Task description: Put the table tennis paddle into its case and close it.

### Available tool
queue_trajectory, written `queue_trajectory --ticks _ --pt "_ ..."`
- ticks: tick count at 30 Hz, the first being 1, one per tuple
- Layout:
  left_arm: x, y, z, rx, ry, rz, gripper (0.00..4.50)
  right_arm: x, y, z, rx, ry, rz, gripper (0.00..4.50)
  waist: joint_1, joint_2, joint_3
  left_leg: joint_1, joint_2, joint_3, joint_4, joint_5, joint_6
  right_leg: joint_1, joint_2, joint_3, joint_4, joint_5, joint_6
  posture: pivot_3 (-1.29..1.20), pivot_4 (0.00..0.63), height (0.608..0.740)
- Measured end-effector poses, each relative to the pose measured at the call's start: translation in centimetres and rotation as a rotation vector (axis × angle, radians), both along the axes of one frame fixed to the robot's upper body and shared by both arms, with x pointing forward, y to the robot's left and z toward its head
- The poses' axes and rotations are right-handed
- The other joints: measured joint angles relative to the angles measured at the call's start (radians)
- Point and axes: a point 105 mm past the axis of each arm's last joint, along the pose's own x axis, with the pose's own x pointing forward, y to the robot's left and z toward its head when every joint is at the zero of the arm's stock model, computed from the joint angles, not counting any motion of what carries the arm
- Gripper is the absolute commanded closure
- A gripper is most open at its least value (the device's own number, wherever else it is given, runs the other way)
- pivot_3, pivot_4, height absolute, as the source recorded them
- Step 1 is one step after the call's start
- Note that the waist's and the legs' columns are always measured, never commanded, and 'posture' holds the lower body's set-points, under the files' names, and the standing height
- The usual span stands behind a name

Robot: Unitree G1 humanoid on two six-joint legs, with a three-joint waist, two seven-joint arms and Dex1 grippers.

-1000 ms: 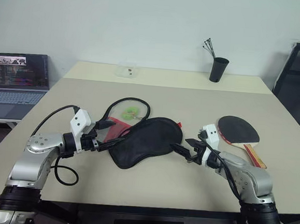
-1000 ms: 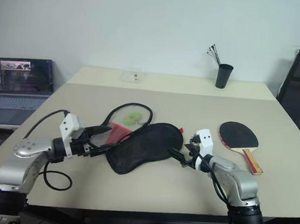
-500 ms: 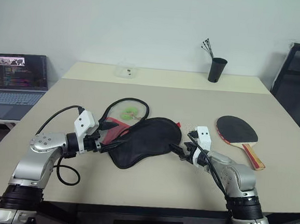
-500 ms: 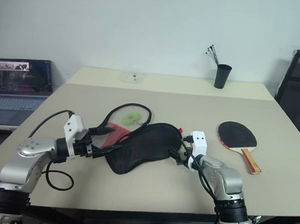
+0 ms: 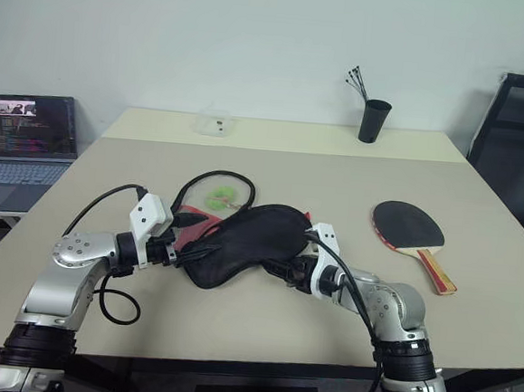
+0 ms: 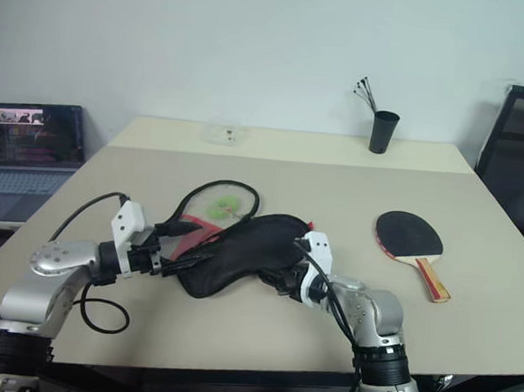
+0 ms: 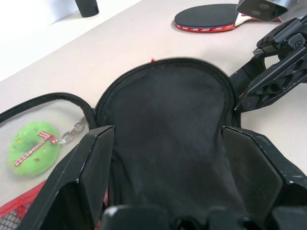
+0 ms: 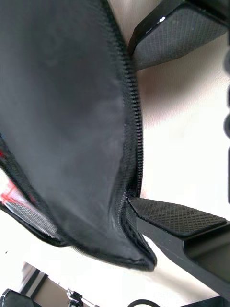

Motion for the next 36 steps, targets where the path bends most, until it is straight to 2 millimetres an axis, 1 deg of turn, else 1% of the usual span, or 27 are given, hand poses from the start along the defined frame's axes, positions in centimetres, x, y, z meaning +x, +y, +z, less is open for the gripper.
queue_trajectory --ticks 2,3,5,7,11,14,17,20,22,24,26,29,33,36 --pt "0.0 -0.1 0.0 -0.004 -0.001 -0.001 0.63 0.2 0.2 0.0 -0.007 -0.004 -0.001 0.04 -0.001 0.0 0.0 0.0 0.0 0.001 0.0 0.0 0.0 0.0 0.0 0.0 0.0 0.0 0.0 0.0 0.15 0.74" --pt "0.0 -0.1 0.0 -0.007 -0.001 -0.001 0.63 0.4 0.4 0.1 -0.009 -0.008 -0.005 0.21 -0.001 0.0 0.0 0.0 0.0 0.001 0.0 0.0 0.0 0.0 0.0 0.001 0.0 0.0 0.0 0.0 0.15 0.74" --pt "0.0 -0.2 -0.1 -0.011 -0.001 -0.002 0.63 0.6 0.8 0.0 -0.004 -0.004 -0.012 0.64 0.0 0.0 0.0 0.0 0.0 0.001 0.0 0.0 0.0 -0.001 0.0 0.0 0.0 0.0 0.0 0.0 0.15 0.74" --pt "0.0 -0.2 -0.1 -0.011 -0.001 -0.002 0.63 0.7 1.0 -0.2 0.005 0.012 -0.024 1.25 0.0 0.0 0.0 0.0 0.0 0.001 0.0 0.0 0.0 -0.001 0.0 0.001 0.0 0.0 0.0 0.0 0.15 0.74" --pt "0.1 -0.1 -0.2 -0.006 -0.006 0.007 0.63 0.8 1.1 -0.2 0.021 0.025 -0.041 1.25 0.0 0.0 0.0 0.0 0.0 0.001 0.0 0.0 0.0 -0.001 0.0 0.001 0.0 0.0 0.0 0.0 0.15 0.74" --pt "0.3 0.2 -0.4 0.0 -0.009 0.023 0.63 1.0 0.7 -0.2 -0.019 -0.007 -0.037 1.25 0.0 0.0 0.0 0.0 0.0 0.001 0.0 0.0 -0.001 -0.001 0.0 0.001 0.0 0.0 0.0 0.0 0.15 0.74" --pt "0.5 0.5 -0.7 -0.005 -0.005 0.038 0.63 1.3 -0.8 -0.1 -0.089 -0.058 -0.028 1.25 0.0 0.0 0.0 -0.001 0.0 0.002 0.0 0.0 -0.001 -0.001 0.0 0.001 0.0 0.0 0.0 0.0 0.15 0.74" --pt "0.5 0.4 -0.8 -0.011 -0.006 0.038 0.63 1.6 -2.2 0.4 -0.124 -0.095 -0.037 1.25 0.001 0.0 0.0 -0.001 0.0 0.002 0.0 -0.001 -0.001 -0.001 0.0 0.001 -0.001 0.0 0.0 0.0 0.15 0.74" --pt "0.6 0.1 -1.0 -0.025 -0.004 0.034 0.63 1.7 -2.9 0.5 -0.134 -0.104 -0.047 1.25 0.002 0.0 0.0 -0.001 0.0 0.002 0.0 -0.001 -0.001 -0.001 0.0 0.001 -0.001 0.0 0.0 0.0 0.15 0.74" --pt "0.6 -0.3 -1.4 -0.03 0.007 0.023 0.63 1.8 -3.1 0.7 -0.13 -0.107 -0.056 1.25 0.002 0.0 0.0 -0.001 0.0 0.002 0.0 -0.001 -0.001 -0.001 0.0 0.001 -0.001 0.0 -0.001 0.0 0.15 0.74" --pt "0.6 -0.8 -1.9 -0.029 0.024 0.012 0.63 2.0 -3.6 1.1 -0.109 -0.11 -0.083 1.25 0.002 0.0 0.0 -0.001 0.0 0.002 0.0 -0.001 -0.001 -0.001 0.001 0.001 -0.001 0.0 0.0 0.0 0.15 0.74" --pt "0.9 -0.9 -2.6 -0.038 0.05 0.017 0.63 2.0 -4.0 2.2 -0.041 -0.111 -0.11 1.25 0.002 0.0 0.0 -0.001 0.0 0.002 0.0 -0.001 -0.001 -0.001 0.001 0.001 -0.001 0.0 0.0 0.0 0.15 0.74" --pt "1.5 -1.2 -2.7 -0.031 0.045 0.006 0.63 1.8 -3.5 2.9 0.059 -0.067 -0.122 1.25 0.002 0.0 0.0 -0.001 0.0 0.002 0.0 -0.001 -0.001 -0.001 0.001 0.001 0.0 0.0 -0.001 0.0 0.15 0.74" --pt "1.7 -1.9 -3.4 -0.043 0.072 -0.009 0.63 1.8 -2.8 3.7 0.104 -0.049 -0.121 1.25 0.002 0.0 0.0 -0.001 0.0 0.002 0.0 -0.001 -0.001 -0.001 0.001 0.002 0.0 0.0 -0.001 0.0 0.15 0.74"
